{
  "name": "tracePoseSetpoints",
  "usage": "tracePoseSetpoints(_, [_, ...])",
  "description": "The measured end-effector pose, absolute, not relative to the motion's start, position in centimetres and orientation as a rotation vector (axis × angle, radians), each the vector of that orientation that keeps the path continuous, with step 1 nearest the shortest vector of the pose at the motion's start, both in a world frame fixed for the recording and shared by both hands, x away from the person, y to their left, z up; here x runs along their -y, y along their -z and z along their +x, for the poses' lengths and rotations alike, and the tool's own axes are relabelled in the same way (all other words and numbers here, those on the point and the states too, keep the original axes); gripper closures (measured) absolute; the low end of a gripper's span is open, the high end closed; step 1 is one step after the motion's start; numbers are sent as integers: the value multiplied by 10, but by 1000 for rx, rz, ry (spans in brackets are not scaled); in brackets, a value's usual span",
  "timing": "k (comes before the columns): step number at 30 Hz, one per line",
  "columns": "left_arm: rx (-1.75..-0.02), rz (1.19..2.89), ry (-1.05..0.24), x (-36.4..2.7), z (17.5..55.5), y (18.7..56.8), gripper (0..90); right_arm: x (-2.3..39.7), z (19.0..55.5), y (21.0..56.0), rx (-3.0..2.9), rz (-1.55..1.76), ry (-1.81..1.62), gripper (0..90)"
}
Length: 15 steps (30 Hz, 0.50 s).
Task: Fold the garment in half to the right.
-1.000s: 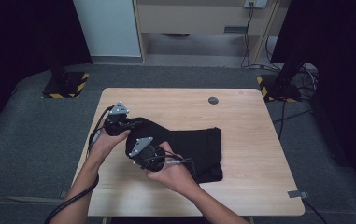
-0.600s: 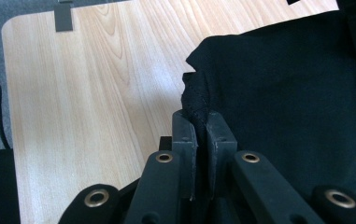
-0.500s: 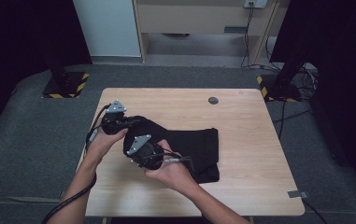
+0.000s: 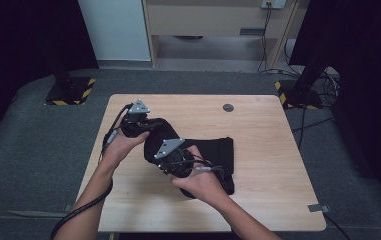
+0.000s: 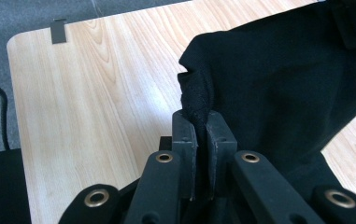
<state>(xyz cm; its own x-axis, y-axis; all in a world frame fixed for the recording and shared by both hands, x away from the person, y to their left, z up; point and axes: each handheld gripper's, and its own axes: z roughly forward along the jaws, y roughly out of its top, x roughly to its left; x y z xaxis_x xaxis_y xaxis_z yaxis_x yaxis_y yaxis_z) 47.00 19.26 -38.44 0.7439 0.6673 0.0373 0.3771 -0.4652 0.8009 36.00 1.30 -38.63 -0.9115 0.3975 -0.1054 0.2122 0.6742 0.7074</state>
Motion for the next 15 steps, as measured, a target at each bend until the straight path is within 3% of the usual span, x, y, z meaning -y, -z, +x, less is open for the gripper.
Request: tracePoseSetpoints(15, [-732,2156,-460,-156,474,368,768,15,359,382,-2610,535,-1120,848])
